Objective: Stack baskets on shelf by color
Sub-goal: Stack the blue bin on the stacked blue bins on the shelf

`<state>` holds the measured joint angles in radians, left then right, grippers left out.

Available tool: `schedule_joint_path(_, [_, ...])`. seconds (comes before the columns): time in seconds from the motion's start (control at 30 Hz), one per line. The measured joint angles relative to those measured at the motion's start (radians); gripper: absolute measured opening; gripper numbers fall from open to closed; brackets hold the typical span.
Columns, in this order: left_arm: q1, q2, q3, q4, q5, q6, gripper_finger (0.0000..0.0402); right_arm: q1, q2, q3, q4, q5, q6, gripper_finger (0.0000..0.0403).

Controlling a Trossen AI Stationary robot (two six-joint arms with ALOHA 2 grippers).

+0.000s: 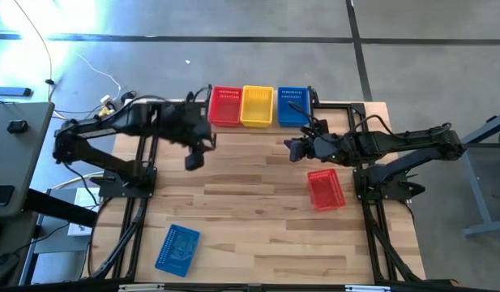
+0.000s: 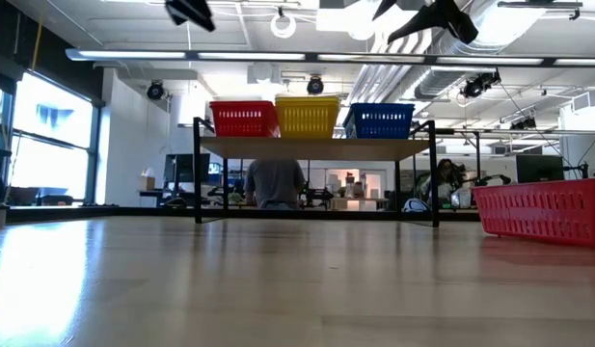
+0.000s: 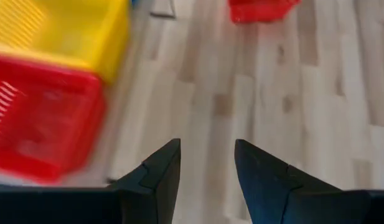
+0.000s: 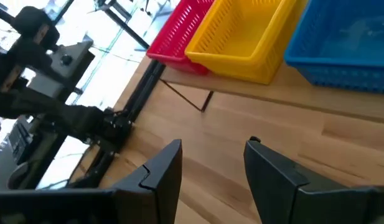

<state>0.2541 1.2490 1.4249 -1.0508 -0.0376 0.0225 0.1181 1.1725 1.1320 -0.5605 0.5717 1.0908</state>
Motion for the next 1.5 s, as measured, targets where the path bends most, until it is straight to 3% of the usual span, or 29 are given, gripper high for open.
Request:
schedule_joint_path(0.43, [-0.240,-0.114,-0.229,-0.008,-0.058,-0.533,0.0140,0.000,0.000,0.000,-0.122,-0.043,0.000,0.0156])
schedule_joint_path(0.87, [-0.491,-0.111,-0.364,-0.065,-0.090,-1.097,0.0140,0.000,0.000,0.000,-0.163,-0.266,-0.104,0.0156])
schedule_joint_path(1.5, [-0.842,-0.110,-0.500,-0.054,-0.071,-1.708,0.0140,0.000,0.000,0.000,-0.166,-0.344,-0.297,0.0156])
